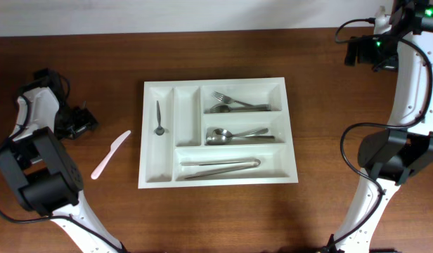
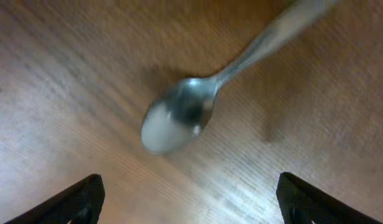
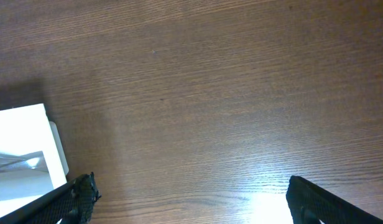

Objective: Pack container
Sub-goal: 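Move the left gripper back to the left over the table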

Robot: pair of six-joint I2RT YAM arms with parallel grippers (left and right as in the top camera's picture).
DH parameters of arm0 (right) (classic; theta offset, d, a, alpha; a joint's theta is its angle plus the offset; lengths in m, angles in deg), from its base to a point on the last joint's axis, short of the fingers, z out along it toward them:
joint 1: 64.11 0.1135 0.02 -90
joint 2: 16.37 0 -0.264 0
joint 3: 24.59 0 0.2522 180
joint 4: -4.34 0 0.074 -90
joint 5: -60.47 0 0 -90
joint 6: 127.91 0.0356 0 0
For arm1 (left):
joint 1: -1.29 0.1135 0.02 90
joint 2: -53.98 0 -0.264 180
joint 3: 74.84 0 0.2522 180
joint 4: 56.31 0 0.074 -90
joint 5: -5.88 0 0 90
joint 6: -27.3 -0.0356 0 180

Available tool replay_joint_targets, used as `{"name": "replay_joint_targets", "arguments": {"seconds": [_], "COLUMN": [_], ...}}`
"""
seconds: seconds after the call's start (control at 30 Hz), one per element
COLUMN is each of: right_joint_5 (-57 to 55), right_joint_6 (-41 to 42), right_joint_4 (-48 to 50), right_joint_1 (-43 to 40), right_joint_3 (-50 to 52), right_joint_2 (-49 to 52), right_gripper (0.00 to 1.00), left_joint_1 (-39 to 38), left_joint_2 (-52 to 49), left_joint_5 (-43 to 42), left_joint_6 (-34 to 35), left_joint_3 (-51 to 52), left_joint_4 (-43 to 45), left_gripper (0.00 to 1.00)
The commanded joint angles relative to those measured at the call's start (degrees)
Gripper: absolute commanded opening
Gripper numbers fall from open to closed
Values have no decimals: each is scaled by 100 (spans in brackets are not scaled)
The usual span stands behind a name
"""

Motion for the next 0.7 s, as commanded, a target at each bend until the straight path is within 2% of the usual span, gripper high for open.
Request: {"name": "replay_joint_targets", "arguments": {"seconds": [0.0, 0.17, 0.4, 0.67], "right_joint_5": [33, 31, 33, 33], "right_joint_6": [68, 68, 68, 68], "right_joint_4": [0, 0, 0, 0], "right_joint_1": [-9, -9, -9, -9], "right_joint_3": [-76, -76, -76, -76], "right_joint_2": [-96, -96, -96, -96], "right_gripper": [98, 99, 99, 99], "left_joint_1": [44, 44, 72, 81], "left_joint_2": [-63, -63, -63, -63], "left_joint_5": [-455, -750, -1624, -1639], "left_joint_6": [402, 544, 544, 542], "left_joint_3": [262, 688, 1132, 1134], "left_joint_4": [275, 951, 2024, 2277], "left_gripper": [90, 90, 89, 89]}}
